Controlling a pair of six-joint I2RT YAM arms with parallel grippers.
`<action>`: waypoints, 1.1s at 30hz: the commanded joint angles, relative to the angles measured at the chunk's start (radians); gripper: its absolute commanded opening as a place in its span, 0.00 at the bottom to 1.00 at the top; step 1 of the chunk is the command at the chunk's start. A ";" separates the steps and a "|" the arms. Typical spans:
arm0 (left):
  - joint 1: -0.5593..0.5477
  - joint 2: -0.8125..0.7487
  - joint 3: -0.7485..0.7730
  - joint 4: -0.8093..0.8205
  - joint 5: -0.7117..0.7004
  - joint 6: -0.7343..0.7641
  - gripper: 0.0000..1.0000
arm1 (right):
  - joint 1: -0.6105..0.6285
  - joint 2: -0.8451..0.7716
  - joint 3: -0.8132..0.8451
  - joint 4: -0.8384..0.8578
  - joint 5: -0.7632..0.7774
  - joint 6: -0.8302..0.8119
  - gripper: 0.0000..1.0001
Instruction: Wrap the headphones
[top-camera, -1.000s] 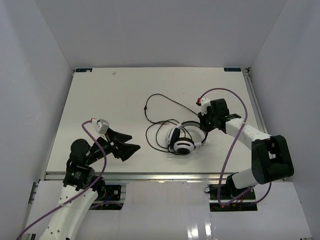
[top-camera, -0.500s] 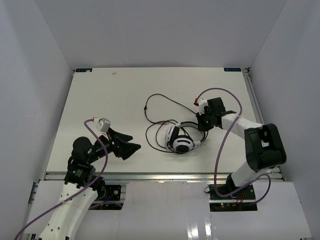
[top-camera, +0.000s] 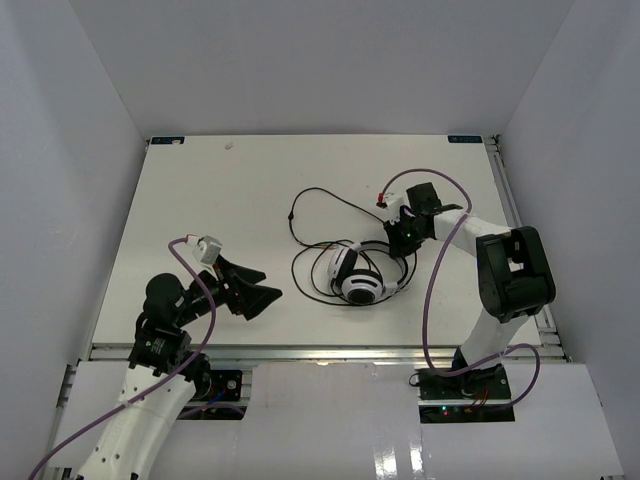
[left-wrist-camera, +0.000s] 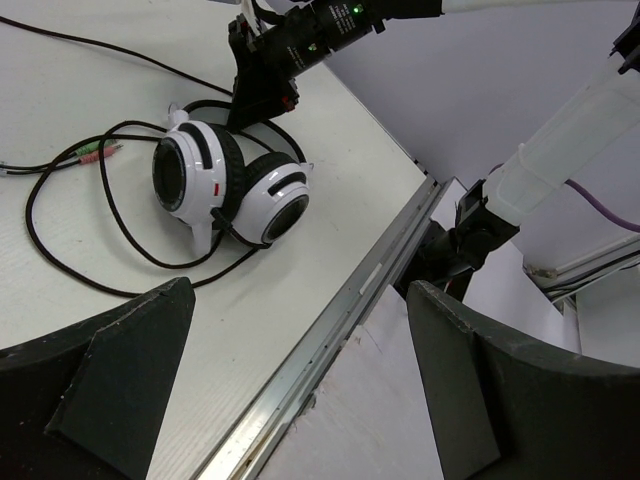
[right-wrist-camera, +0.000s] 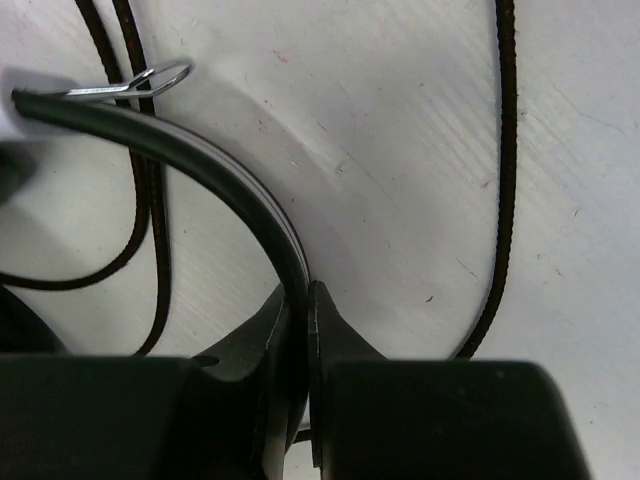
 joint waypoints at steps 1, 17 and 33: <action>-0.002 0.014 -0.001 0.008 0.021 -0.006 0.98 | 0.003 -0.044 0.000 -0.030 -0.024 -0.004 0.08; -0.006 0.094 -0.002 0.248 0.077 0.021 0.98 | 0.148 -0.465 0.443 -0.093 0.175 0.123 0.08; -0.393 0.806 0.053 1.078 -0.414 0.378 0.98 | 0.140 -0.384 0.709 -0.132 0.145 0.159 0.08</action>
